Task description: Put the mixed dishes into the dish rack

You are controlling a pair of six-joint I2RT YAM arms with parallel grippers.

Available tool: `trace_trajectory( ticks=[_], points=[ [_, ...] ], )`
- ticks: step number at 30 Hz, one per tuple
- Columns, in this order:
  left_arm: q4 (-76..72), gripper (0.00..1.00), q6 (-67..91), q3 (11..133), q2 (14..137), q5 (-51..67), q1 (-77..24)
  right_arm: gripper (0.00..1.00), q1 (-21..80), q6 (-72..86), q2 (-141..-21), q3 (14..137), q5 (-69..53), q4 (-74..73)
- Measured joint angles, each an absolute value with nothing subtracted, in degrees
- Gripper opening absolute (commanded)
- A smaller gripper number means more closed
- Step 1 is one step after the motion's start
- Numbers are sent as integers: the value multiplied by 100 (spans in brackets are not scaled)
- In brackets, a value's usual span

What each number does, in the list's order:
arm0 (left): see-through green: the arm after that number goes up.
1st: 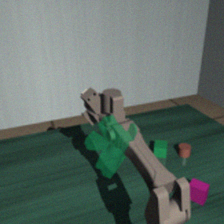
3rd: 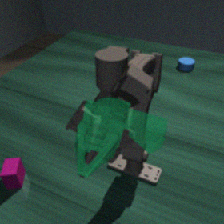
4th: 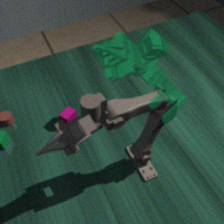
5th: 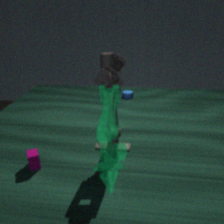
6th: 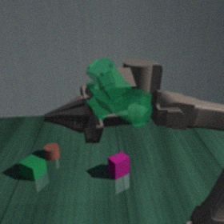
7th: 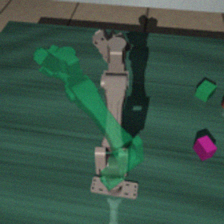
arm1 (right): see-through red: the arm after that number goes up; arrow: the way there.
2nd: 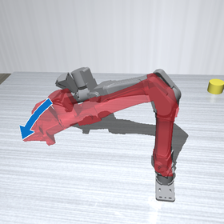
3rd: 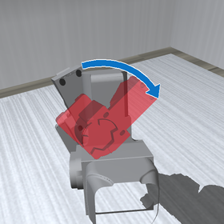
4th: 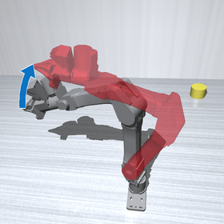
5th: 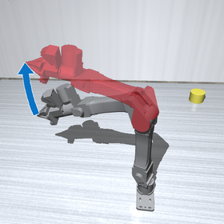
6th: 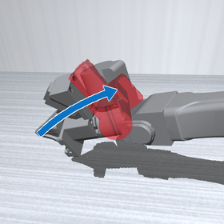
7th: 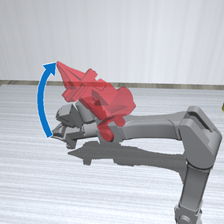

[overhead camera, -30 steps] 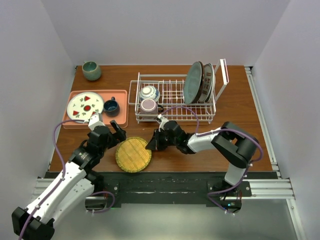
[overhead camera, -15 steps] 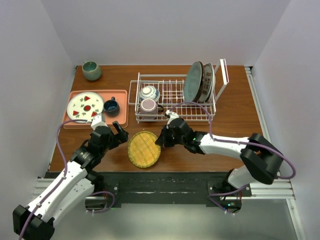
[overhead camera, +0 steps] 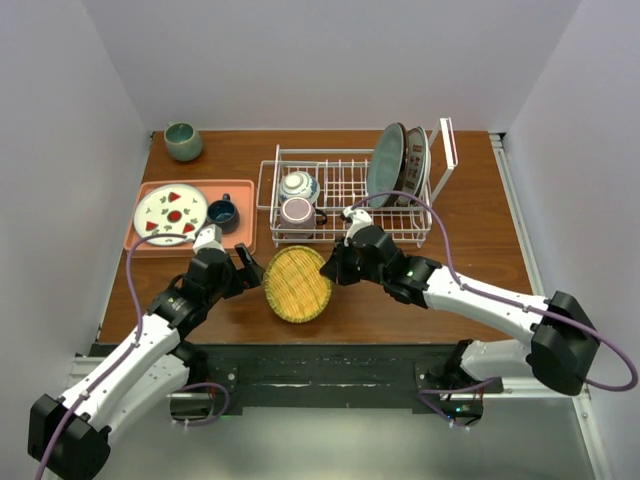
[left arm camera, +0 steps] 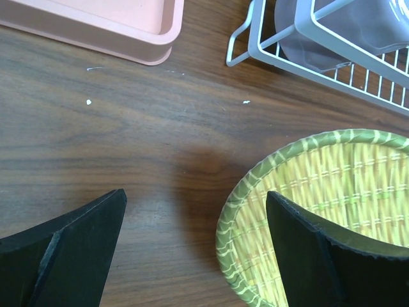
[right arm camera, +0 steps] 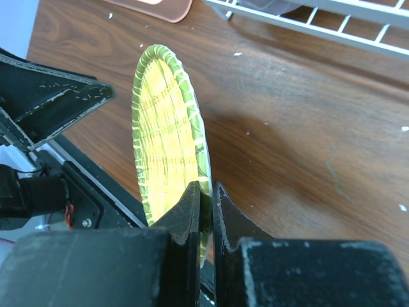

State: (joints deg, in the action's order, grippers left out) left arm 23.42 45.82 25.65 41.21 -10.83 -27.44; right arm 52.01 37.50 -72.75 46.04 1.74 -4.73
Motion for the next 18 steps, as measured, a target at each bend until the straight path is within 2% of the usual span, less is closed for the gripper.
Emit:
trace_trajectory(
  ticks=[8,18],
  points=[
    [2344,96,4574,2565,3981,-1087,-2744,0,5201,3413,-6858,4995,674,-1288],
    [2399,97,4534,2565,3850,-1160,-2744,0,5201,2668,-6219,6499,2167,-2102]
  ],
)
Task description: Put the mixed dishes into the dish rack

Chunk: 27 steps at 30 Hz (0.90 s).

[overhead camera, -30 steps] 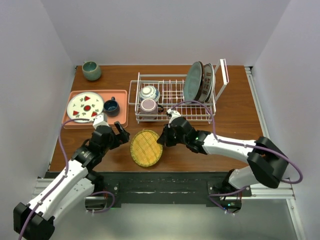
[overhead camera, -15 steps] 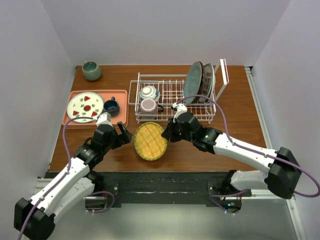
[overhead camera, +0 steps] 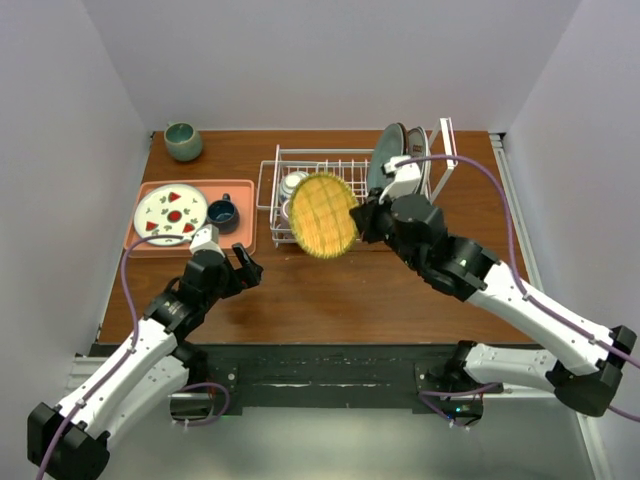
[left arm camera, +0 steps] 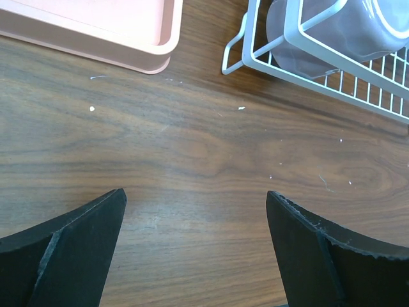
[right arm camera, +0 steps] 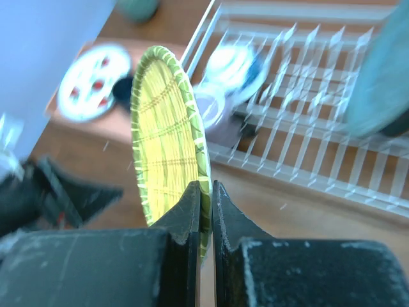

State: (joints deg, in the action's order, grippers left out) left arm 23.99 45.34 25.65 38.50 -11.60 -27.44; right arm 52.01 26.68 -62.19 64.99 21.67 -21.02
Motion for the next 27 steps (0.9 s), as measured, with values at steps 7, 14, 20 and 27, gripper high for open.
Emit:
trace_trajectory(
  ticks=[7,14,20,27],
  points=[
    [2475,97,4523,2565,3839,-1210,-2746,0,5166,2379,-6764,7865,4202,-2550],
    [2519,98,4523,2565,3723,-1247,-2744,0,5030,1977,-7585,8663,5474,-2620],
    [2536,98,4523,2565,3684,-1284,-2744,0,4873,1507,-8147,8796,5811,-2353],
    [2536,98,4523,2565,3684,-1293,-2744,0,4283,1146,-8895,8794,5693,-1796]
  ],
)
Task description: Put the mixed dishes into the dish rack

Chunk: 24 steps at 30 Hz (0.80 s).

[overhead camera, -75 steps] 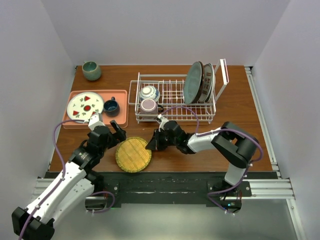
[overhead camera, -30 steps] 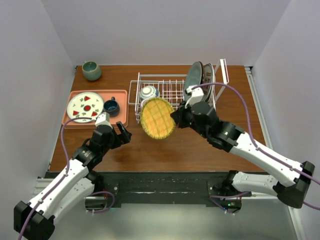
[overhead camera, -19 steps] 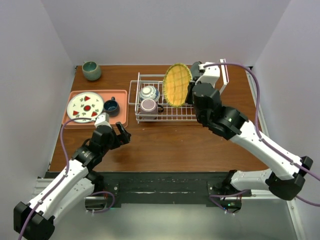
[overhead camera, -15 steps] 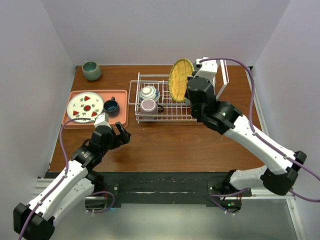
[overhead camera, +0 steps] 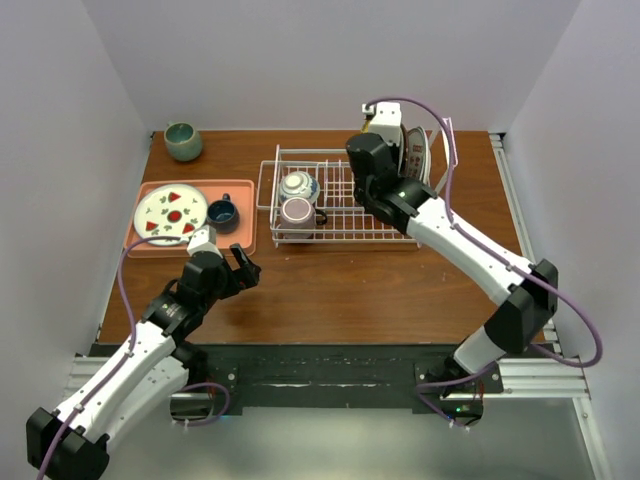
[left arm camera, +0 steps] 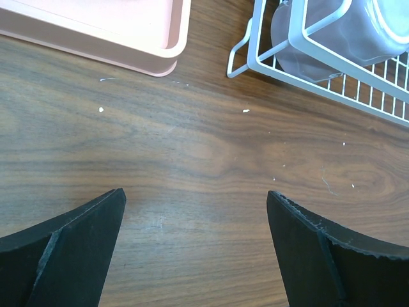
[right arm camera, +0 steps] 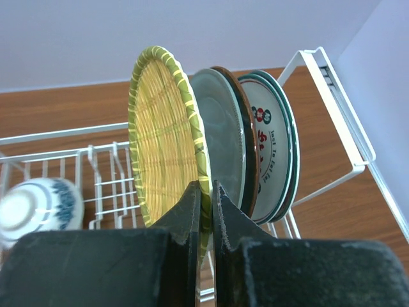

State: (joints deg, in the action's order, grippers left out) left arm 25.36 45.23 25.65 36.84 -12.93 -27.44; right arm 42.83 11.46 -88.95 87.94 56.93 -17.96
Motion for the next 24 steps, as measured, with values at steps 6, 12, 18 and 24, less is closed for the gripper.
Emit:
trace_trajectory(
  ticks=[6,12,18,24],
  points=[
    [2539,98,4523,2565,3684,-1345,-2744,0,3940,974,-9476,8796,5546,-1590],
    [2541,99,4523,2565,3684,-1372,-2744,0,3913,836,-10088,8818,5358,-1459],
    [2543,100,4523,2565,3693,-1376,-2744,0,3872,792,-10280,8840,5378,-1417],
    [2543,100,4523,2565,3747,-1378,-2744,0,3802,803,-10280,8864,5343,-1411]
  ],
)
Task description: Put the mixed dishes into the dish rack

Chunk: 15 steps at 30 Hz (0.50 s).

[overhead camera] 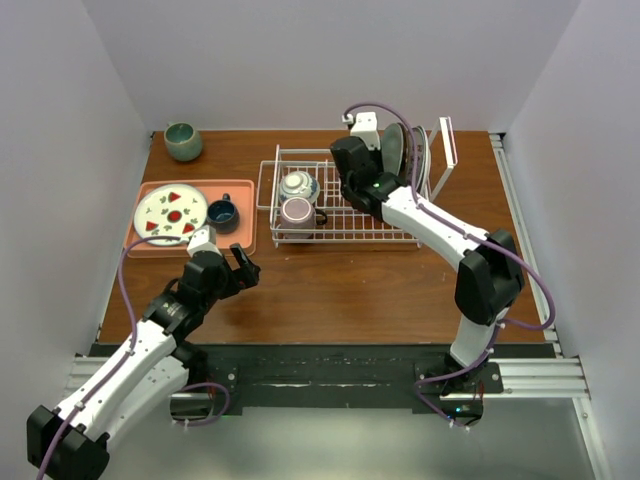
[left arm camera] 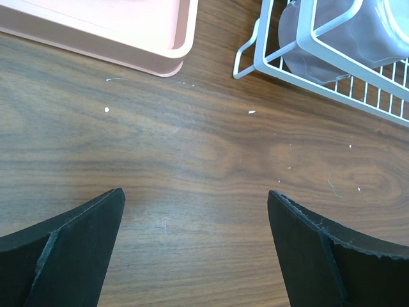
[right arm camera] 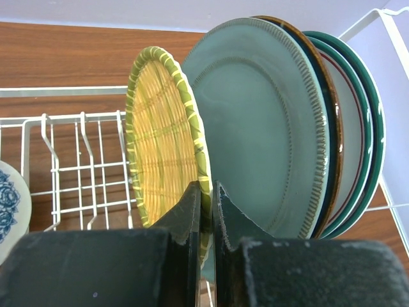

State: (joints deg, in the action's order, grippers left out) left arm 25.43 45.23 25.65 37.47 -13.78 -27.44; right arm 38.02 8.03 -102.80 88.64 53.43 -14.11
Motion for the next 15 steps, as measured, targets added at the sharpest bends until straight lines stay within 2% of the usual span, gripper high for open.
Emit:
trace_trajectory(
  ticks=[15],
  points=[
    [2545,100,4523,2565,3754,-1393,-2744,0,3717,950,-10624,9183,5290,-1479]
  ],
)
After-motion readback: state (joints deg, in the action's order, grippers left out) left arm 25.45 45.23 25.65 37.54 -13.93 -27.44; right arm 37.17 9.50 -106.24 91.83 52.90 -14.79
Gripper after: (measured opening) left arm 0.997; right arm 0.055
